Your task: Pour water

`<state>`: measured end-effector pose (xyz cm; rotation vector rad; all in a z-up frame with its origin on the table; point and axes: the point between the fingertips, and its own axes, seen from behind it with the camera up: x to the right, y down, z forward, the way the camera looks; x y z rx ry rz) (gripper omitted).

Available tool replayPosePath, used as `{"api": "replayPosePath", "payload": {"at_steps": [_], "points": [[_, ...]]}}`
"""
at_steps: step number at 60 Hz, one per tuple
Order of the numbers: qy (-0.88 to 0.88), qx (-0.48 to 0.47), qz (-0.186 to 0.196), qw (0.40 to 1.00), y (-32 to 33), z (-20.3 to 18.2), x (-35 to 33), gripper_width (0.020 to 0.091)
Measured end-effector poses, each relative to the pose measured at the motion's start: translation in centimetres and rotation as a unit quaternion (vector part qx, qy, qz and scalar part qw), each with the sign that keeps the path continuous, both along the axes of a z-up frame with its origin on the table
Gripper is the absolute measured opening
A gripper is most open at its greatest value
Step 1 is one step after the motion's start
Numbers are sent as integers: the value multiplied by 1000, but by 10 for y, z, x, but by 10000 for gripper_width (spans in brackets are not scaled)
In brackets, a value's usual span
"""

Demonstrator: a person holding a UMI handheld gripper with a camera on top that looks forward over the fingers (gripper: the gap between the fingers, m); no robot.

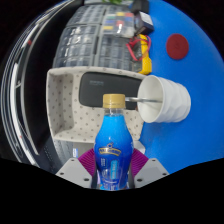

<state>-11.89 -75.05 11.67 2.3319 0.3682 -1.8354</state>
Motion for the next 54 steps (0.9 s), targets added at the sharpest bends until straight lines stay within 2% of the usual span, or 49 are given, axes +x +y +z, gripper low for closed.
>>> {"api": "replayPosePath", "payload": {"at_steps": [18, 24, 28, 38, 46, 54], "points": [[-43, -221, -54, 973, 8, 10, -15, 437], [-56, -251, -59, 965, 8, 7, -15, 436], [-58, -235, -47, 969, 5, 7, -13, 436], [-36, -111, 5, 993, 5, 18, -6, 437], [17, 110, 46, 993, 38, 47, -4, 440], [77, 315, 61, 944, 90, 89, -11, 440]]}}
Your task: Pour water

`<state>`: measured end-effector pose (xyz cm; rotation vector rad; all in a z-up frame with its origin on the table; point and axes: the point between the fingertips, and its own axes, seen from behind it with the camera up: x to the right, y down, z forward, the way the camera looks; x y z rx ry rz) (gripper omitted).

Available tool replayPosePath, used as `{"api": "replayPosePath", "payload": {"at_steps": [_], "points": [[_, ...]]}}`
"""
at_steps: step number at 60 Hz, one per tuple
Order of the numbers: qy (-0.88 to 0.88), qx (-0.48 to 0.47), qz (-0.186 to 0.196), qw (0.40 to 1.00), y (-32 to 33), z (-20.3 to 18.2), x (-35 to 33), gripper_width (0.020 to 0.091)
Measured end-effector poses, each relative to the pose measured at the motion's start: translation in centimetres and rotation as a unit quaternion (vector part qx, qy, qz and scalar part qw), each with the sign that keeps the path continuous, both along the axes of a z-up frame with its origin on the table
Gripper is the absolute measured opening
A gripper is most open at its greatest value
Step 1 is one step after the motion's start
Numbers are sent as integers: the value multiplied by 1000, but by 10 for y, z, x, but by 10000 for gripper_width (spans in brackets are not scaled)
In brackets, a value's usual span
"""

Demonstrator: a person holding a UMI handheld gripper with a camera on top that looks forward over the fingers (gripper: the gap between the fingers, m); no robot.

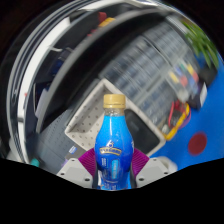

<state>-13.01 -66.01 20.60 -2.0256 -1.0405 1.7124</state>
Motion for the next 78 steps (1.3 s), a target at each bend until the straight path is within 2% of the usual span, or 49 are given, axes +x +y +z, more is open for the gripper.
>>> {"api": "replayPosePath", "payload": {"at_steps": [5, 11, 21, 31, 43, 49, 51, 52, 54, 62, 69, 71, 75, 78], "points": [[31, 112, 8, 993, 31, 17, -6, 440], [49, 237, -7, 970, 74, 22, -12, 440], [49, 374, -24, 926, 139, -2, -20, 438], [44, 392, -7, 919, 169, -48, -26, 437], [31, 406, -5, 913, 189, -100, -31, 437], [14, 405, 5, 914, 191, -135, -29, 458], [43, 407, -2, 912, 188, -130, -28, 460], [43, 407, -3, 912, 187, -131, -27, 506], [50, 404, -5, 913, 186, -130, -27, 459], [55, 412, -6, 909, 186, -130, -26, 467], [43, 405, -13, 913, 190, -130, -24, 557], [32, 402, -9, 915, 190, -134, -25, 638], [6, 409, -8, 912, 194, -142, -16, 884], [-9, 416, -12, 909, 197, -145, -8, 862]]}}
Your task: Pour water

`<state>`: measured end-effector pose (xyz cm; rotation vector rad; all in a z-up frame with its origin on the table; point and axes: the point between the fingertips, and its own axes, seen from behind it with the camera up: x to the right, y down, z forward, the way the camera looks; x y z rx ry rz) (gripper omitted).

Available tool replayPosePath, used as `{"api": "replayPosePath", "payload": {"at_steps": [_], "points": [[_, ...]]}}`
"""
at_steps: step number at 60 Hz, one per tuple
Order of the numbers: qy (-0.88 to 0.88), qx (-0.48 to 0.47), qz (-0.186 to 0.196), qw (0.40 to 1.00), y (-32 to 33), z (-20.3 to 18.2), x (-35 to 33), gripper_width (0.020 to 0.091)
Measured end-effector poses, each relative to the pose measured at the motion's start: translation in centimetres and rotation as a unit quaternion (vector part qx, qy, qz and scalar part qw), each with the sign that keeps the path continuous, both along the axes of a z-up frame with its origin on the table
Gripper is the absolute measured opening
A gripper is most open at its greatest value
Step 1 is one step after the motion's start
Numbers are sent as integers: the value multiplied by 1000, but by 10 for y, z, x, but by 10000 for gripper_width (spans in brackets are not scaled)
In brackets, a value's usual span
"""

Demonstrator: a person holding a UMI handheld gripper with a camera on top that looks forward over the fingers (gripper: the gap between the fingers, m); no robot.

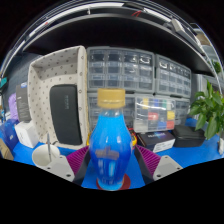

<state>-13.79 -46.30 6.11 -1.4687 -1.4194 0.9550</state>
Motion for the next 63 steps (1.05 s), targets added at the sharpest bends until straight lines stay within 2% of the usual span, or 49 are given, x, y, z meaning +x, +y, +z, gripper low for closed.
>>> {"api": "replayPosePath", "payload": {"at_steps": [14, 19, 40, 49, 63], "points": [[-65, 1, -31, 997, -8, -12, 107, 843], [-78, -2, -39, 996, -18, -2, 145, 843], [-41, -10, -35, 999, -62, 118, 220, 847], [-32, -15, -15, 999, -82, 151, 237, 845], [-15, -2, -26, 1000, -79, 177, 257, 833]]}}
